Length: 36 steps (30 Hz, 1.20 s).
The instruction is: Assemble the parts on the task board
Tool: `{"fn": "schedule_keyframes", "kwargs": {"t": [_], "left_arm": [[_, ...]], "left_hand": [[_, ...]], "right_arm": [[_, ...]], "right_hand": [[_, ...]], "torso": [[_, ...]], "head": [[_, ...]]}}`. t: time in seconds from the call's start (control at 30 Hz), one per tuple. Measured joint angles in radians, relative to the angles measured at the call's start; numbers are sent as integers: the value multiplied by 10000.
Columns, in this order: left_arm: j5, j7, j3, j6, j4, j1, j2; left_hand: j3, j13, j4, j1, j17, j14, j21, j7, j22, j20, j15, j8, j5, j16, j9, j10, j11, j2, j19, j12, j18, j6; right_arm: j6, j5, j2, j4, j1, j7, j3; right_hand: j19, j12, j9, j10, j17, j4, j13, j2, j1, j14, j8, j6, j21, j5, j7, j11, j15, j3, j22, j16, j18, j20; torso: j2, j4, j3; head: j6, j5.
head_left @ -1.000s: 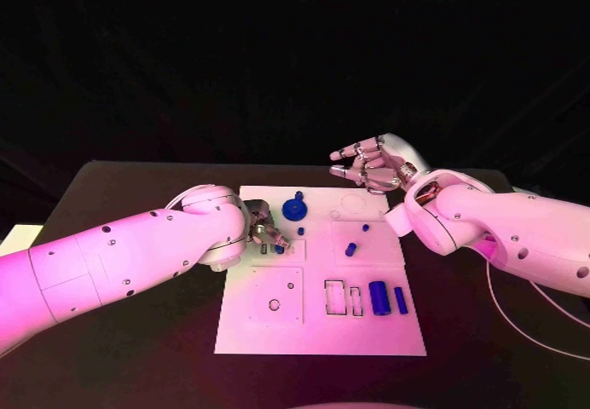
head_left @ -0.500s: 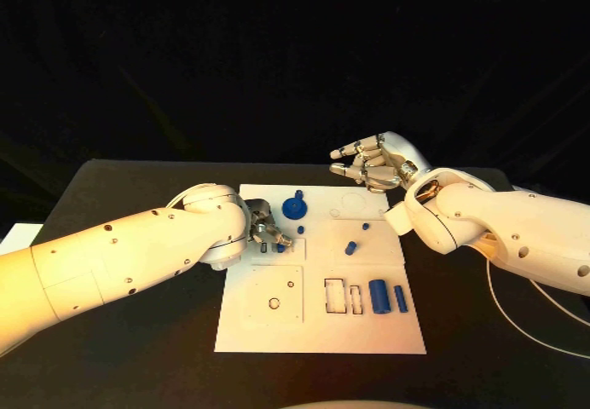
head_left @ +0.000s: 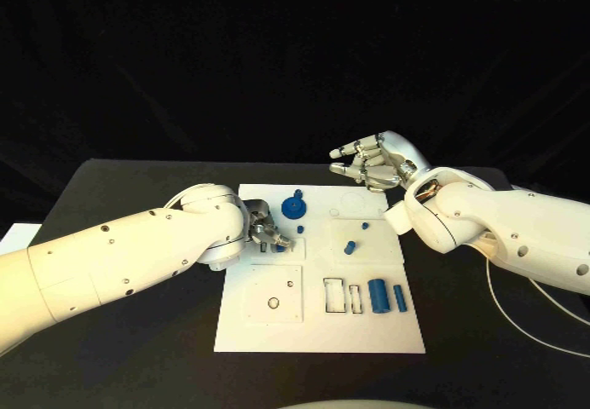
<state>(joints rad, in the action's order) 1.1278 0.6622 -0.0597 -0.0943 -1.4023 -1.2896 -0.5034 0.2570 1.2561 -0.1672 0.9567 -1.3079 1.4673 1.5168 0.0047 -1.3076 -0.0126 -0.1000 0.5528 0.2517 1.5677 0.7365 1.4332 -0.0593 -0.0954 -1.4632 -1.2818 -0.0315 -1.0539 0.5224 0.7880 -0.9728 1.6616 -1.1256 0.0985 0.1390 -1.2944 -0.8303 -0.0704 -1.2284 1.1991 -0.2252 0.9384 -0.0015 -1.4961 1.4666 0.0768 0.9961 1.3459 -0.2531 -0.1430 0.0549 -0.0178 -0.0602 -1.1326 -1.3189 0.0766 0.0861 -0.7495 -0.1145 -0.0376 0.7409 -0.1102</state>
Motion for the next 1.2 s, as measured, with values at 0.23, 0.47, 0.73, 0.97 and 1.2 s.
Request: {"fn": "schedule_keyframes", "kwargs": {"t": [0.23,0.47,0.73,0.97,1.2], "left_arm": [[-12,0,69,-6,-136,31,-142],[-19,25,262,-41,-177,-79,-319],[-337,27,623,-46,-26,-301,-416],[-859,2,740,-192,571,-571,-345],[-1051,-59,758,-454,1360,-760,-140]], "left_hand": [[-807,-12,-473,-16,-1,0,0,-20,0,0,1,-54,-1353,0,-136,0,0,59,0,0,1,-19],[-1391,-54,-837,-3,0,0,0,-37,1,0,1,-11,-1677,0,-210,-1,0,153,0,50,0,-35],[-1838,-267,-1015,155,0,0,-65,37,1,0,0,-11,-1947,0,-266,-57,56,310,0,279,0,40],[-2255,-1109,-986,834,1,0,-414,204,1,0,1,-37,-1710,0,-386,-685,172,401,0,1138,1,504],[-2551,-1717,-981,1354,2,-16,-551,501,2,-93,165,-617,-1559,0,-782,-1045,427,506,-19,1674,0,1081]], "right_arm": [[-1,0,-10,-17,0,0,0],[-1,4,-3,-44,0,0,-2],[0,7,46,-131,0,-4,-11],[-1,7,91,-217,1,-6,-52],[-2,7,116,-261,1,-11,-82]], "right_hand": [[36,0,0,0,-45,2,-22,-53,53,0,0,0,-37,113,0,0,0,-59,59,40,0,36],[36,0,0,0,-66,3,-30,-53,52,0,0,0,-37,154,0,0,0,-59,76,40,0,36],[35,0,0,-1,-66,3,-30,-52,52,0,0,0,-37,154,0,0,0,-59,76,40,0,36],[35,0,0,-1,-66,3,-30,-52,52,0,0,0,-37,153,0,0,0,-59,76,40,0,36],[35,0,0,-1,-66,3,-30,-52,52,0,0,0,-37,153,0,0,0,-58,76,40,0,37]], "torso": [[-7,5,-7],[-2,10,3],[10,6,9],[15,5,8],[-6,3,-6]], "head": [[-6,-1],[-20,0],[-163,-10],[-367,34],[-415,74]]}}
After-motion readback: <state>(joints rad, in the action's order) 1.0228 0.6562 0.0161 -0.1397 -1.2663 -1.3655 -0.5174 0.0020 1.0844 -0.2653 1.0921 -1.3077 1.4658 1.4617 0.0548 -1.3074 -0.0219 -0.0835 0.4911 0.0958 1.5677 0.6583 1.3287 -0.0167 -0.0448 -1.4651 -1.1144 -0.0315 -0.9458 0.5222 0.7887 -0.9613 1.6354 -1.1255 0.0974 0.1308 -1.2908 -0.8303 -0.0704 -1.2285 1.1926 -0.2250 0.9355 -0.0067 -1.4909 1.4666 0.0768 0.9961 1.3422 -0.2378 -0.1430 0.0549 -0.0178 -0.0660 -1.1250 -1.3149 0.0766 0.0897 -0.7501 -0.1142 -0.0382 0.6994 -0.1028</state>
